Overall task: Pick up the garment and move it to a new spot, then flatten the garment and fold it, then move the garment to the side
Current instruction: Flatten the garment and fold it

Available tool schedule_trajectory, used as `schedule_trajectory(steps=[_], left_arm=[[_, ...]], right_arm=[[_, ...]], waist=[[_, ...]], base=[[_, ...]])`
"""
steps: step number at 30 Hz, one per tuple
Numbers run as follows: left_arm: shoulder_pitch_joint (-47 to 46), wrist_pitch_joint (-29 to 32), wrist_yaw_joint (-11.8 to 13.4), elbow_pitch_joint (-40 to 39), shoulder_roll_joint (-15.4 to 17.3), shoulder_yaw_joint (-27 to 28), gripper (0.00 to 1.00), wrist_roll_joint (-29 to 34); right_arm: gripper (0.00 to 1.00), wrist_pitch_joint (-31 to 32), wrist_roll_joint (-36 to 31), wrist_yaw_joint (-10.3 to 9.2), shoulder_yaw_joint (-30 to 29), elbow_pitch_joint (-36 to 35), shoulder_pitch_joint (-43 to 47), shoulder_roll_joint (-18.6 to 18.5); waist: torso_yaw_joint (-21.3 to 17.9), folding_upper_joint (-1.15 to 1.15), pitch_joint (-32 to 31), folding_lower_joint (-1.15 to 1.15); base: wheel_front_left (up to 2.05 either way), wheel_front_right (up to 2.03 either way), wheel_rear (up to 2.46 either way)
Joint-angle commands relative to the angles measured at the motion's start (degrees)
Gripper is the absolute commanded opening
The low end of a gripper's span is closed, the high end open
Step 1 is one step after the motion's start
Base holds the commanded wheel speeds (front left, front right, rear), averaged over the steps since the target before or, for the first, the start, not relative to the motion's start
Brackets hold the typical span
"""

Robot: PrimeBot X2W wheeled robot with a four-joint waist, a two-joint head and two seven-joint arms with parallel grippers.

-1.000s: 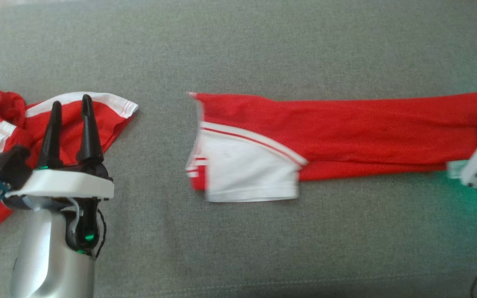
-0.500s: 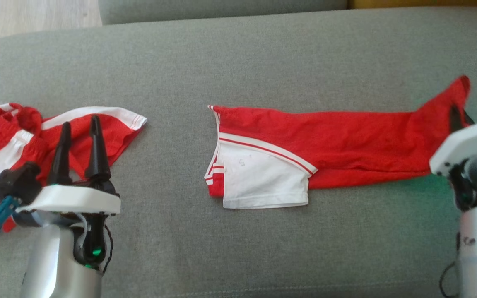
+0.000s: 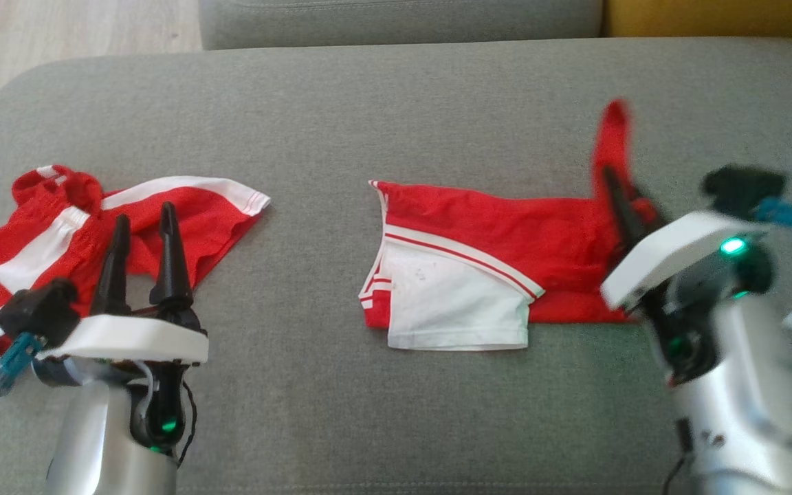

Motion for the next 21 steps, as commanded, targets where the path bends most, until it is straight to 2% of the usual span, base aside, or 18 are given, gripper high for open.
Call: schedule_trajectory(steps=[1,9,16,21], left_arm=[[-1.0,-0.3,-0.1,-1.7,0.7,1.3,1.00,-0.3],[-0.7,-0.3,0.4,-1.6,0.7,0.3,1.00,-1.2],[-0.8,-0.3,0.7,-1.3,0.7,-0.8,1.00,-1.7],[-1.5,-0.3,1.8,-0.8,0.7,-1.1,1.00,-1.9]], right_arm=[[0.00,-1.0,1.2,0.20,2.4,-2.3,-0.9,0.4],[0.00,-7.2,8.4,0.20,13.9,2.7,1.0,0.4],[0.00,-14.2,13.7,0.20,22.8,8.8,-1.9,0.4],[0.00,-18.2,17.5,0.20,28.5,12.9,-4.2,0.4]], waist=[[0.4,0.00,0.0,0.00],[2.0,0.00,0.3,0.00],[2.9,0.00,1.6,0.00],[3.6,0.00,2.2,0.00]], base=[[0.00,0.00,0.00],[0.00,0.00,0.00],[0.00,0.00,0.00],[0.00,0.00,0.00]])
